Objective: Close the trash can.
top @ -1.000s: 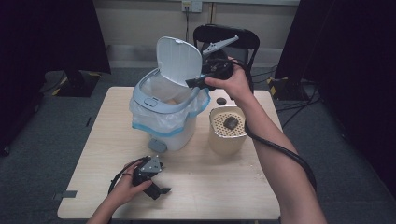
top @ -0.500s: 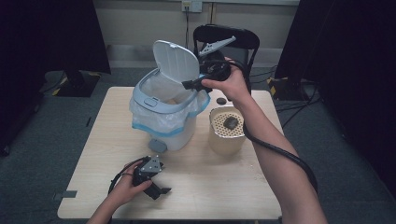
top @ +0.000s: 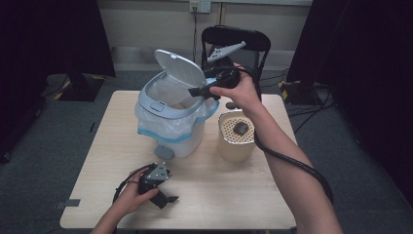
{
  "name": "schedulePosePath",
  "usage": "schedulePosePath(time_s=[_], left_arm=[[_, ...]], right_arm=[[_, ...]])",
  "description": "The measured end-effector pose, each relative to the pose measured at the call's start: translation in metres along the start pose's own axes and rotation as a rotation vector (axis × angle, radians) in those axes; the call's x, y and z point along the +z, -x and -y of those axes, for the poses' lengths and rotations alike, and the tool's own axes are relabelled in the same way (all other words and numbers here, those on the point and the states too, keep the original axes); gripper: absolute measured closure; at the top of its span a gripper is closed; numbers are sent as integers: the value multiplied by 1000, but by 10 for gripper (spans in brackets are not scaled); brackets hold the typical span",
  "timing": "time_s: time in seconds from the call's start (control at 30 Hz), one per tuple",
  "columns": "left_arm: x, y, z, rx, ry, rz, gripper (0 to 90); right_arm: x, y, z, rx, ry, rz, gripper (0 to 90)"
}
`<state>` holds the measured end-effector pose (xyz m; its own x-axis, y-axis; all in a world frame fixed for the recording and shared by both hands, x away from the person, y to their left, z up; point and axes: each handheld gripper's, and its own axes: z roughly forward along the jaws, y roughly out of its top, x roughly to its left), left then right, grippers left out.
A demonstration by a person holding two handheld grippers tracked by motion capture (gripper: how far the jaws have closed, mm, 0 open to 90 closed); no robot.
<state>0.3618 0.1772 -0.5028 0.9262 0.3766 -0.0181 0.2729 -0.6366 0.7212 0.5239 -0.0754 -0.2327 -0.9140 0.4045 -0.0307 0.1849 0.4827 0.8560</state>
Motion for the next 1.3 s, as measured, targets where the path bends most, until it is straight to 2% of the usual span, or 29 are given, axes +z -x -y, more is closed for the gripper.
schedulePosePath(time_s=[0.57, 0.87, 1.03, 1.3], left_arm=[[0, 0, 0, 0, 0, 0, 0], [0, 0, 0, 0, -1, 0, 0], [0, 0, 0, 1, -1, 0, 0], [0, 0, 0, 1, -1, 0, 0]], right_arm=[[3, -16, 0, -40, -16, -34, 150], [7, -23, 1, -45, -8, -72, 150], [12, -33, -2, -59, -26, -107, 151], [19, -38, -5, -65, -43, -141, 173]])
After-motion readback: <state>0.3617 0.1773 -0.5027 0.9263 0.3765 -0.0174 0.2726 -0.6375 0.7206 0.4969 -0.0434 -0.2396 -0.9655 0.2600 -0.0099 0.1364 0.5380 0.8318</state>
